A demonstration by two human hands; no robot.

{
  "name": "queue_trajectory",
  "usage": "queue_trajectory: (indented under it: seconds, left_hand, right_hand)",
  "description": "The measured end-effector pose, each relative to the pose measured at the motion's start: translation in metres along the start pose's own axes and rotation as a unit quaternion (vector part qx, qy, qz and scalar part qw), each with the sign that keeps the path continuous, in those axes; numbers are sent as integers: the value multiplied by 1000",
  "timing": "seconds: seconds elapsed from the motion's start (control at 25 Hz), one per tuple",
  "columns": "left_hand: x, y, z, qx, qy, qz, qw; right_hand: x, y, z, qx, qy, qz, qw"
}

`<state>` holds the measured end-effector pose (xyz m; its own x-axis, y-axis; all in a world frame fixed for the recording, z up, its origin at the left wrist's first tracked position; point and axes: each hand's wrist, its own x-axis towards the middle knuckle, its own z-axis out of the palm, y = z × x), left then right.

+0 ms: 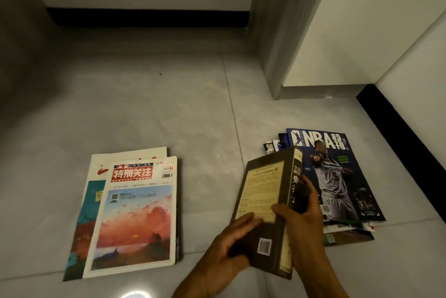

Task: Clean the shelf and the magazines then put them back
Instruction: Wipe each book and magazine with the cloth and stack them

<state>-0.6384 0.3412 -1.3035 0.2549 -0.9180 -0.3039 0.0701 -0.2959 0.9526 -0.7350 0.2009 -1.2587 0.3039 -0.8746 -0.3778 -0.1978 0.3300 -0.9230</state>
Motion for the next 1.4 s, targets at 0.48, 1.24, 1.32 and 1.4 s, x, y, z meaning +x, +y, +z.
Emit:
queue_trajectory:
  seconds: [0.48,1.24,1.32,1.4]
  left_hand:
    - [14,-26,-22,-307,250,-207,895]
    - [21,-72,-71,134,130,-119,975]
    - [21,-71,-70,135,137,-120,974]
    - [21,-69,-66,130,136,-123,974]
  right_hand:
    - [37,43,-6,-266,-105,-88,954]
    - [91,87,54,-573,-90,-283,764]
    - [88,87,71,-570,4,-226,790]
    - [73,98,109,-570,8,-238,787]
